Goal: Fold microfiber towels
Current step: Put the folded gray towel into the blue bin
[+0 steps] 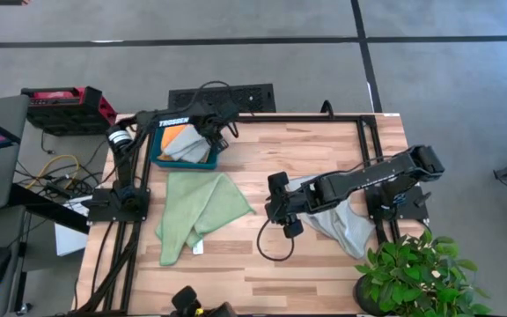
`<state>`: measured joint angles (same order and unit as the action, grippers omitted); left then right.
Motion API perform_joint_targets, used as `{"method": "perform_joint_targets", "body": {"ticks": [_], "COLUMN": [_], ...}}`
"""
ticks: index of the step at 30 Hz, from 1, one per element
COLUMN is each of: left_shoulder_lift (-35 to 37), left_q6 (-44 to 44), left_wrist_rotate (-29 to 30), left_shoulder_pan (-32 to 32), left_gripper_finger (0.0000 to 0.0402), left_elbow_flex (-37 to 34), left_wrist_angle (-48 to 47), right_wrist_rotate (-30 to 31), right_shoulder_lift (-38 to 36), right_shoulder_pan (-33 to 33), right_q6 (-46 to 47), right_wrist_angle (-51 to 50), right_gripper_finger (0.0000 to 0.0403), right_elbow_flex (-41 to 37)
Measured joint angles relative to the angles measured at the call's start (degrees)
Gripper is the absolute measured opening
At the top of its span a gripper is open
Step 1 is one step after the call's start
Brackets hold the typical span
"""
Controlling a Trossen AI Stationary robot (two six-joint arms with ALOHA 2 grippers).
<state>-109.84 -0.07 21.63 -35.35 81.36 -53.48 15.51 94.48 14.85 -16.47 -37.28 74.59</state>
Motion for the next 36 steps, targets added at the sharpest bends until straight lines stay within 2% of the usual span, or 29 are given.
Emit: {"method": "perform_joint_targets", "body": {"ticks": [4, 15, 22, 30, 34, 36], "left_shoulder_lift": [-0.90, -0.90, -0.90, -0.90, -0.90, -0.87], "left_q6": [-0.24, -2.72, 6.55, 15.35, 14.60, 11.03], "left_wrist_rotate": [4.55, 16.41, 19.28, 29.74, 31.48, 28.22], "left_shoulder_pan": [-0.21, -1.98, -4.20, -4.60, -5.02, -4.99], "left_gripper_finger": [0.0135, 0.0135, 0.0135, 0.0135, 0.0135, 0.0135], "left_elbow_flex": [0.00, 0.00, 0.00, 0.00, 0.00, 0.46], "left_wrist_angle": [-0.73, -15.39, -17.98, -19.40, -19.35, -19.76], "right_wrist_rotate": [0.00, 0.00, -0.02, -0.33, -0.39, -0.39], "right_shoulder_lift": [0.00, 0.00, 0.00, 0.00, 0.00, 0.00], "right_shoulder_pan": [-0.02, -0.15, -0.63, -1.70, -2.23, -2.33], "right_q6": [0.00, -0.33, -0.07, -0.02, 0.00, 0.00], "right_wrist_angle": [0.00, -0.02, 0.00, 0.00, 0.00, 0.00], "right_gripper_finger": [0.0230, 0.0230, 0.0230, 0.0230, 0.0230, 0.0230], "right_elbow_flex": [0.00, 0.00, 0.00, 0.00, 0.00, 0.00]}}
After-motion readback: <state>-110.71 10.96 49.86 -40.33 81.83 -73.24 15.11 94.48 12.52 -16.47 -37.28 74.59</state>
